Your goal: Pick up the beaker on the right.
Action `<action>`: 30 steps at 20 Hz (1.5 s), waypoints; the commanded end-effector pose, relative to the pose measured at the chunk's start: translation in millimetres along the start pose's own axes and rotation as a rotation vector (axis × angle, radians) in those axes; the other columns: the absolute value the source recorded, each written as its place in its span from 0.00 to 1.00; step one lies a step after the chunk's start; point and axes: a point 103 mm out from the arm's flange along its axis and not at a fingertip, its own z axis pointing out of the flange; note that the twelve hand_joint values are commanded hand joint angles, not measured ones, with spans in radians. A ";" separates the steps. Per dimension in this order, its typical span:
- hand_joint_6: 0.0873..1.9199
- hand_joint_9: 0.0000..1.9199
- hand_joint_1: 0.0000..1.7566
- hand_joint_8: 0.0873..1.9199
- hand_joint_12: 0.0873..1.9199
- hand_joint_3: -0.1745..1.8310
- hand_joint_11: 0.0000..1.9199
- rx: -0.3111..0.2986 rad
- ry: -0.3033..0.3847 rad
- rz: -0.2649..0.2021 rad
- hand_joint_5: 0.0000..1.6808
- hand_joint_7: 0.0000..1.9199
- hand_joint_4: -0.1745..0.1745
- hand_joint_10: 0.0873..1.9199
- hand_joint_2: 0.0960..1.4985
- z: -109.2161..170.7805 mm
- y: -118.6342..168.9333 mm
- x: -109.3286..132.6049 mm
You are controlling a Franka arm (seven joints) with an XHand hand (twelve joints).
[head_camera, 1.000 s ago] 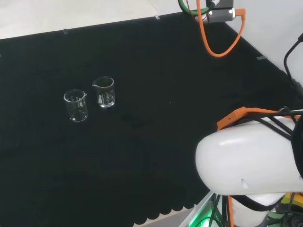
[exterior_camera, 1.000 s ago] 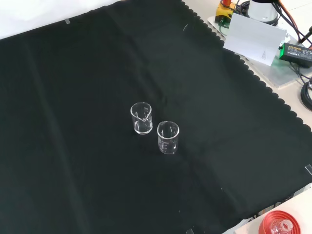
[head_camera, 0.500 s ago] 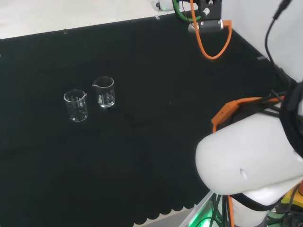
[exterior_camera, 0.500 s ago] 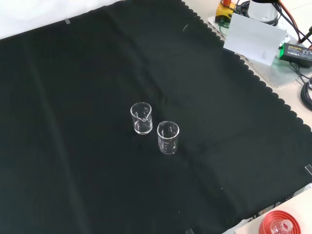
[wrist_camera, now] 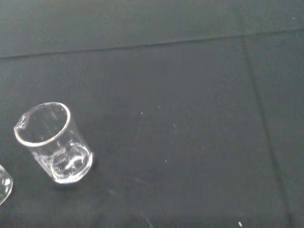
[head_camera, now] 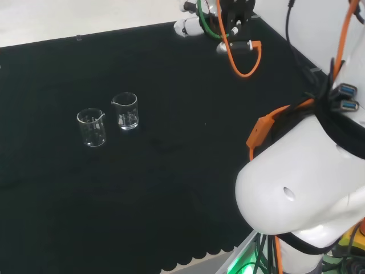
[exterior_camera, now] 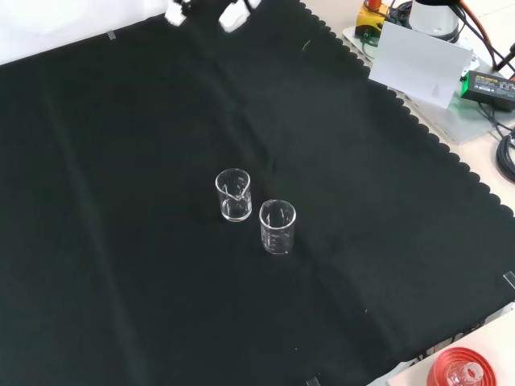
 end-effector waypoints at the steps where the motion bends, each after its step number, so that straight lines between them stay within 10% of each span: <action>1: 0.00 0.07 0.17 0.27 0.52 0.21 0.00 -0.027 0.043 -0.067 0.10 0.04 0.30 0.35 0.75 26.9 42.5 0.4; 30: 0.00 0.11 0.37 0.34 0.63 0.41 0.00 0.084 0.277 -0.337 0.10 0.07 0.29 0.37 0.42 163.4 102.7 11.6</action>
